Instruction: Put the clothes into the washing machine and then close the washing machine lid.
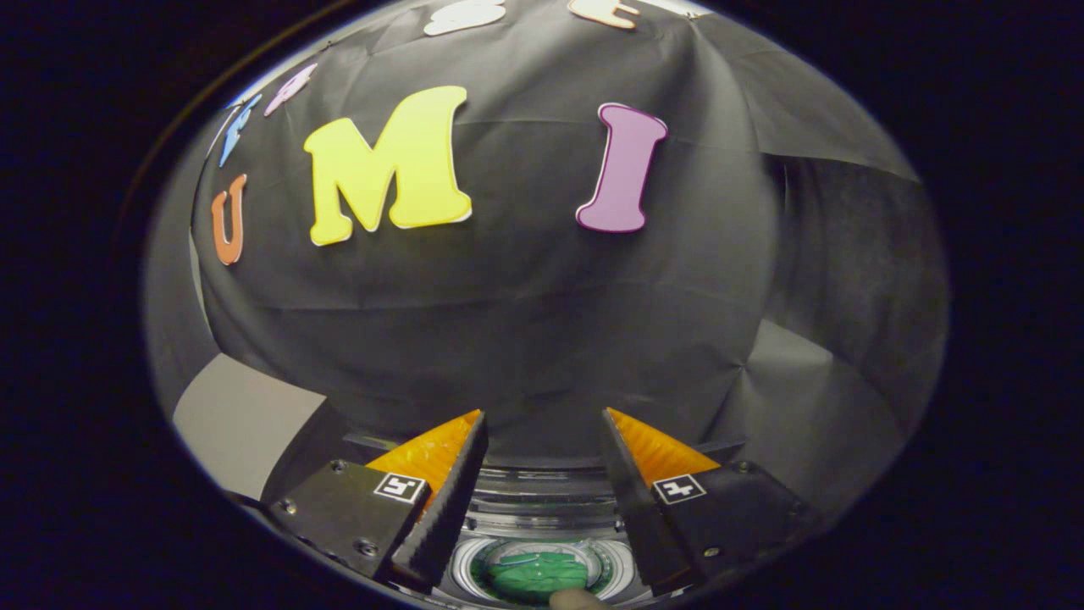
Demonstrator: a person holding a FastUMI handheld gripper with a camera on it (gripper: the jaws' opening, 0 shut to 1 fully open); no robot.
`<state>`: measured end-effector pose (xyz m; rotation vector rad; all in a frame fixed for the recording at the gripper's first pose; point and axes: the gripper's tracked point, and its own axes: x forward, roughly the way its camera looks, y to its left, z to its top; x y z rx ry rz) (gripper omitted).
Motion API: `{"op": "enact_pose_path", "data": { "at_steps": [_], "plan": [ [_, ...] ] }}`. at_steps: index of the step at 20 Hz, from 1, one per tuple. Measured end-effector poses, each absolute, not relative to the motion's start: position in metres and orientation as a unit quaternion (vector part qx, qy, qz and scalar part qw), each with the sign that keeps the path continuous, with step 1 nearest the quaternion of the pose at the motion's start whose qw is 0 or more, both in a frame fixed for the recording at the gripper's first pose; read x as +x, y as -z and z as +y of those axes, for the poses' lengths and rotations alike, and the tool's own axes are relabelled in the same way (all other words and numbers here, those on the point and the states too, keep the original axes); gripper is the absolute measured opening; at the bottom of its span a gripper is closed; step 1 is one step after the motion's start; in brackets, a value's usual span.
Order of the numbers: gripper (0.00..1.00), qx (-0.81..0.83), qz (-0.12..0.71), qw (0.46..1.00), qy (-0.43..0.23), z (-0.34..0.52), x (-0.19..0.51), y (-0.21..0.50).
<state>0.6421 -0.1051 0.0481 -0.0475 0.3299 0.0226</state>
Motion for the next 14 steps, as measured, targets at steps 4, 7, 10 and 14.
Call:
{"op": "enact_pose_path", "data": {
  "at_steps": [4,7,10,14],
  "plan": [
    [0.83,-0.013,0.179,0.984,-0.004,-0.107,0.667,-0.033],
    [0.84,-0.018,0.179,0.984,0.008,-0.111,0.684,-0.025],
    [0.83,-0.009,0.199,0.98,0.011,-0.114,0.69,-0.001],
    [0.86,-0.042,0.147,0.988,0.005,-0.114,0.693,-0.007]
  ]
}}
